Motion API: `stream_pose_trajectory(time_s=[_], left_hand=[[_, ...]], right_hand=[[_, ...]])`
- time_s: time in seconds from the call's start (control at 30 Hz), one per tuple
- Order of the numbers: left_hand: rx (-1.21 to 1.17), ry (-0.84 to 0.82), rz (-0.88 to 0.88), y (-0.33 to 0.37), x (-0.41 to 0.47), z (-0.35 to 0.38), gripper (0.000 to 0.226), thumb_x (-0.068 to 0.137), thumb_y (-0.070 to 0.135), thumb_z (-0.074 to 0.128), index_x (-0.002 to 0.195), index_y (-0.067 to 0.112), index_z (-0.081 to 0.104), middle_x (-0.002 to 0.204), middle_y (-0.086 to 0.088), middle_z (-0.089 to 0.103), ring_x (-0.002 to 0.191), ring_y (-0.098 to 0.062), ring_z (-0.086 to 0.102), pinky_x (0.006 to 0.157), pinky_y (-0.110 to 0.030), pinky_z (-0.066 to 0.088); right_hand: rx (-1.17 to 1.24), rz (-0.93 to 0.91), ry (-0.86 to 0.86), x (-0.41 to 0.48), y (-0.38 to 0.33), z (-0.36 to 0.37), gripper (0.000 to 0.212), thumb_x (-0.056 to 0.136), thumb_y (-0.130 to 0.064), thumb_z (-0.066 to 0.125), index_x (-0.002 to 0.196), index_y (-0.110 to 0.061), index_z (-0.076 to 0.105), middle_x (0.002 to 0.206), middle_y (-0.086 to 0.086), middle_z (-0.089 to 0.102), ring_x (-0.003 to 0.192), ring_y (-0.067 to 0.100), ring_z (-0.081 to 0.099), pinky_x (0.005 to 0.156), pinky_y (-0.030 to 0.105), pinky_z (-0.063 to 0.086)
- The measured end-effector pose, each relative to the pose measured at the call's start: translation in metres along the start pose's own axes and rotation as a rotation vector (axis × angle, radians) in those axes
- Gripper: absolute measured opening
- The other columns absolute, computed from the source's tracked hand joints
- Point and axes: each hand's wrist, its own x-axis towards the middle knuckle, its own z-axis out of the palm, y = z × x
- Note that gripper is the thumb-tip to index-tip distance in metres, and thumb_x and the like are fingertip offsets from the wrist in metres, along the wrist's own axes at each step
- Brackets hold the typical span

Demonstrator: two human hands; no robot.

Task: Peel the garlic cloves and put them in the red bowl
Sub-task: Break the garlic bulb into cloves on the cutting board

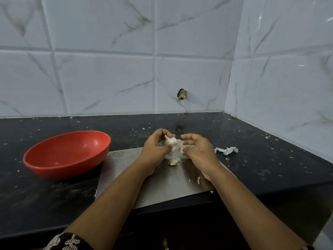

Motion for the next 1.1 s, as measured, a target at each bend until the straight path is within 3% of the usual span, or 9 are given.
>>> stream_pose_trajectory(time_s=[0.2,0.37,0.5,0.6,0.67,0.73,0.83,1.0,1.1], left_hand=[[0.071,0.094,-0.012,-0.003,0.004,-0.005,0.038,0.08,-0.021,0.049,0.081,0.016,0.053,0.101,-0.001,0.066,0.092,-0.016,0.063,0.064,-0.021,0.052],[0.104,0.083,-0.012,0.001,0.003,-0.007,0.037,0.076,-0.023,0.05,0.079,0.014,0.051,0.098,-0.002,0.064,0.096,-0.019,0.062,0.069,-0.029,0.051],[0.099,0.049,0.004,0.0,0.003,-0.008,0.037,0.072,-0.025,0.05,0.075,0.012,0.049,0.095,-0.004,0.066,0.091,-0.023,0.063,0.064,-0.031,0.05],[0.108,0.016,0.016,-0.001,0.002,-0.008,0.035,0.069,-0.02,0.06,0.077,0.013,0.051,0.095,-0.018,0.066,0.086,-0.028,0.062,0.072,-0.045,0.053],[0.101,-0.001,0.023,0.001,0.0,-0.007,0.035,0.068,-0.016,0.069,0.079,0.013,0.051,0.095,-0.025,0.064,0.081,-0.028,0.061,0.071,-0.043,0.053],[0.089,-0.016,0.022,0.003,-0.001,-0.006,0.038,0.069,-0.014,0.074,0.079,0.013,0.049,0.086,-0.018,0.065,0.077,-0.022,0.062,0.066,-0.034,0.052],[0.103,-0.028,0.028,0.005,-0.002,-0.004,0.038,0.068,-0.01,0.078,0.078,0.013,0.049,0.081,-0.008,0.068,0.072,-0.017,0.064,0.063,-0.027,0.052],[0.153,0.019,0.066,0.005,-0.004,-0.003,0.037,0.067,-0.003,0.082,0.078,0.014,0.05,0.085,-0.011,0.071,0.082,-0.03,0.069,0.075,-0.043,0.056],[0.211,0.057,0.099,0.008,-0.007,-0.002,0.036,0.067,0.001,0.083,0.083,0.01,0.051,0.082,-0.007,0.072,0.075,-0.021,0.069,0.071,-0.038,0.056]], right_hand=[[-0.161,-0.087,-0.038,-0.005,-0.005,0.001,0.029,0.084,-0.001,0.068,0.106,-0.019,0.065,0.08,0.001,0.072,0.077,0.013,0.069,0.072,0.023,0.053],[-0.201,-0.141,-0.1,-0.007,-0.006,0.002,0.026,0.086,-0.012,0.071,0.11,-0.019,0.064,0.084,-0.001,0.073,0.08,0.009,0.069,0.075,0.022,0.054],[-0.171,-0.181,-0.025,-0.007,-0.01,0.001,0.024,0.087,-0.016,0.071,0.11,-0.019,0.064,0.092,-0.007,0.068,0.08,0.0,0.065,0.062,0.009,0.049],[-0.16,-0.244,-0.054,-0.006,-0.011,0.003,0.018,0.088,-0.014,0.069,0.106,-0.017,0.069,0.096,-0.005,0.071,0.084,0.002,0.067,0.072,0.017,0.055],[-0.126,-0.265,-0.019,-0.005,-0.012,0.004,0.015,0.088,-0.008,0.067,0.101,-0.014,0.073,0.094,-0.002,0.074,0.084,0.003,0.068,0.076,0.019,0.056],[-0.103,-0.265,0.026,-0.003,-0.013,0.003,0.016,0.087,-0.002,0.066,0.097,-0.01,0.075,0.09,0.0,0.075,0.081,0.004,0.069,0.073,0.016,0.055],[-0.057,-0.22,0.05,0.0,-0.01,0.0,0.014,0.086,0.0,0.066,0.089,-0.011,0.075,0.085,0.002,0.074,0.079,0.011,0.071,0.071,0.024,0.058],[0.125,-0.046,0.01,-0.002,-0.011,0.001,0.013,0.093,-0.005,0.06,0.089,-0.011,0.071,0.088,0.009,0.074,0.084,0.022,0.072,0.074,0.038,0.061],[0.223,0.03,-0.077,-0.005,-0.014,-0.001,0.011,0.096,-0.014,0.059,0.097,-0.009,0.068,0.097,0.012,0.071,0.086,0.023,0.072,0.073,0.037,0.061]])
